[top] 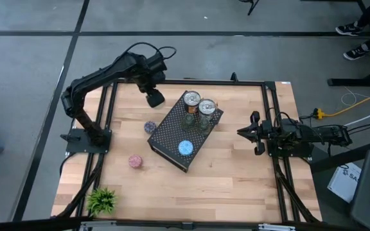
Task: Pick & Place candle stick holders
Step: Put the glass candle holder on the shelf
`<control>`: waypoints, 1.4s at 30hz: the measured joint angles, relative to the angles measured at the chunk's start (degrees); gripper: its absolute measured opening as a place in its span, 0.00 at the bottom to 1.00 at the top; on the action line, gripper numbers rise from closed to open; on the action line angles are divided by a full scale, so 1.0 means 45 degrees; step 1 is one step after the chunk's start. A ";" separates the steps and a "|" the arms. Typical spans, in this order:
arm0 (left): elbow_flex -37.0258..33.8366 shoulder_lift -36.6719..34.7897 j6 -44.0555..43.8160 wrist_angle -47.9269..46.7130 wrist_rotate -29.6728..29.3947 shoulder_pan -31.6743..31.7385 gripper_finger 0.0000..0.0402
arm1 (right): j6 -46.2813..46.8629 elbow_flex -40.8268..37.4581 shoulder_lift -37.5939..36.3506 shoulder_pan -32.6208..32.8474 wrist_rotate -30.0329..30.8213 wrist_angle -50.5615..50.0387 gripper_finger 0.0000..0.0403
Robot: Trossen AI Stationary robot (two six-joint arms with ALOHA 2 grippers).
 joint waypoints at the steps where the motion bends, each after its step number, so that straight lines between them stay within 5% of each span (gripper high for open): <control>1: 0.0117 0.0000 0.0000 0.0004 0.0004 -0.0113 0.45 | 0.0000 0.0000 0.0000 0.0000 0.0000 0.0000 0.12; 16: 0.1958 0.0005 -0.0136 0.0018 -0.0005 -0.1802 0.45 | 0.0000 0.0000 0.0000 -0.0002 0.0000 0.0000 0.12; 42: 0.1984 0.1634 0.0340 0.0110 -0.0134 -0.3331 0.45 | -0.0005 0.0000 0.0000 0.0003 0.0000 0.0000 0.12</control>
